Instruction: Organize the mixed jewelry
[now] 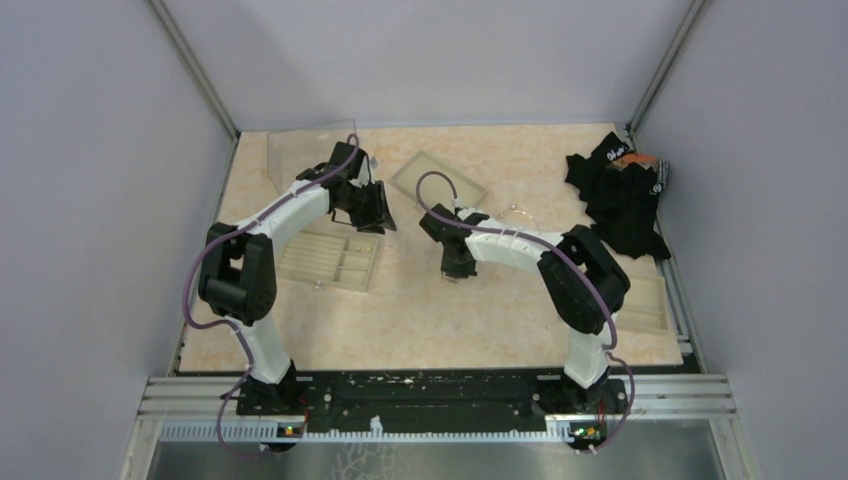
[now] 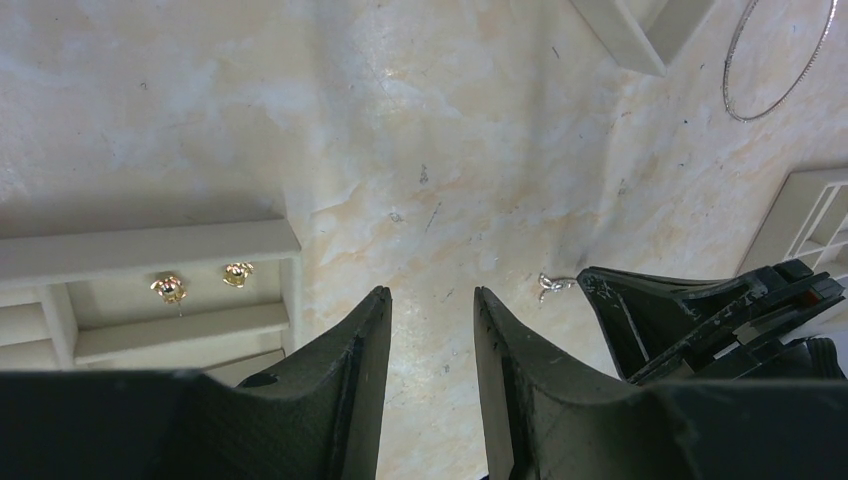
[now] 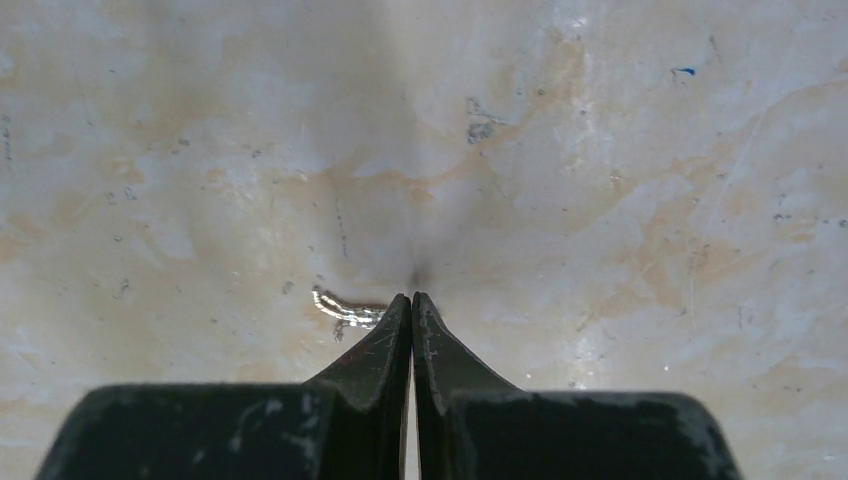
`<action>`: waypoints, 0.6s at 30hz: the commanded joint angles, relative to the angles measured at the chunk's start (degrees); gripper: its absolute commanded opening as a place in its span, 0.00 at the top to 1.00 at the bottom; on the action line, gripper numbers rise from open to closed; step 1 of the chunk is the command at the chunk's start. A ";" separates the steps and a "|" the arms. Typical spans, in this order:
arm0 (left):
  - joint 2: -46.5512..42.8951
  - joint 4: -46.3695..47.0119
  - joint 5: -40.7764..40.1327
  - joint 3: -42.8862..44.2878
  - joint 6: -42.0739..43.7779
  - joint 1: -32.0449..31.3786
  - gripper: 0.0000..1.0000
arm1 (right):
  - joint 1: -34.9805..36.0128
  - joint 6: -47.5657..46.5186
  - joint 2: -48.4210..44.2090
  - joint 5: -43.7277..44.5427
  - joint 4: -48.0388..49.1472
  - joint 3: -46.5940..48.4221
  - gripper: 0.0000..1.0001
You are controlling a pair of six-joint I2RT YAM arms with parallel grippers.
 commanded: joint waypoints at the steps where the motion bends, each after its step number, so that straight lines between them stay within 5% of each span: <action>1: -1.90 1.26 0.89 -0.05 -0.30 0.39 0.58 | 0.43 -1.45 -5.32 3.15 0.06 -2.19 1.00; 8: -1.86 1.43 0.79 0.23 -0.67 0.35 0.58 | 0.00 -5.89 -8.13 0.44 2.68 -5.10 0.99; 18: -2.08 1.30 0.56 -0.01 -0.95 0.32 0.58 | -0.41 -12.06 -9.24 -6.13 4.93 -4.23 0.74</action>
